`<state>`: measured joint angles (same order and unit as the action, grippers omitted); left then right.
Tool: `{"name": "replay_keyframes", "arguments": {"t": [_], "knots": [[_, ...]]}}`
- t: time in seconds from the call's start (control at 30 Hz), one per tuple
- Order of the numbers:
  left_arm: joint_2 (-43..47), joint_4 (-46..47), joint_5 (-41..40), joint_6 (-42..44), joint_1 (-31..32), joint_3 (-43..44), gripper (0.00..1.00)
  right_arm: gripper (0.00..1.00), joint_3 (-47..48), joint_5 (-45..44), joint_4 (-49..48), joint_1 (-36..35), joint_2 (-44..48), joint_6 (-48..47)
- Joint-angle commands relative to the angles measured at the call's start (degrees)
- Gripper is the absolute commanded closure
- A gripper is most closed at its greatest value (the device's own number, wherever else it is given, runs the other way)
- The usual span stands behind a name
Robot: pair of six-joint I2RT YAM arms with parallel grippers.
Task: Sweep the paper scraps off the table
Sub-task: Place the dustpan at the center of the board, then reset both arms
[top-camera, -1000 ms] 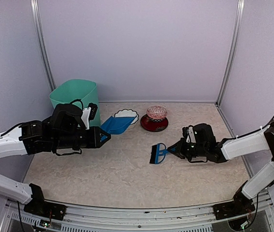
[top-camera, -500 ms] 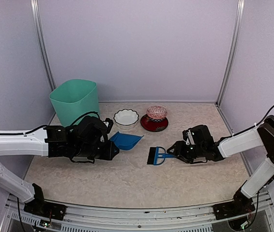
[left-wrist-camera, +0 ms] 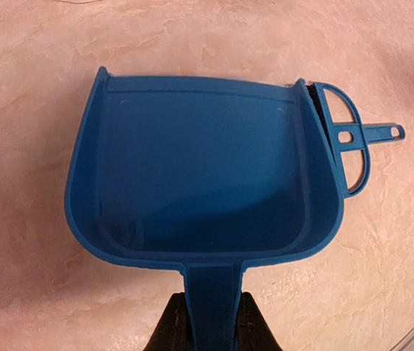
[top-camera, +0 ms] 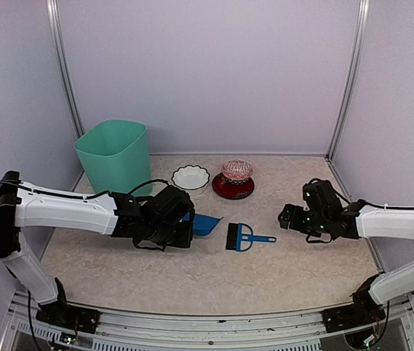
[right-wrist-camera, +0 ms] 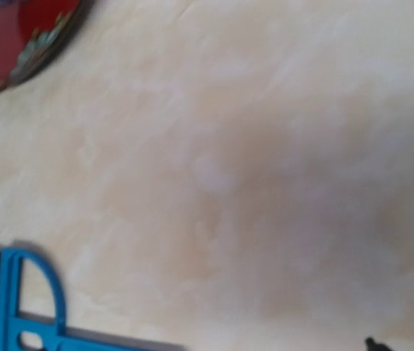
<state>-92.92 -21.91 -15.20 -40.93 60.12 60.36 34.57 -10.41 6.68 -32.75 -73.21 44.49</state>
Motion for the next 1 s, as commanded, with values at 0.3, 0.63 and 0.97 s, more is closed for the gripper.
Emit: {"name": "replay_keyframes", "arguments": {"t": [0.3, 0.63, 0.97], "knots": [[-11.71, -0.4, -4.41, -4.01, 0.39, 9.6, 0.82, 0.08, 2.1, -8.32, 5.87, 0.41, 5.19, -6.94], [-10.11, -0.15, -4.07, -1.79, 0.96, 11.29, 0.04, 0.0, 4.3, -9.86, 5.97, 0.54, 1.84, -10.49], [2.77, -0.4, -10.5, 1.25, -0.15, 6.8, 0.01, 0.0, 6.2, -15.69, 0.06, 4.3, -0.94, -23.41]]}}
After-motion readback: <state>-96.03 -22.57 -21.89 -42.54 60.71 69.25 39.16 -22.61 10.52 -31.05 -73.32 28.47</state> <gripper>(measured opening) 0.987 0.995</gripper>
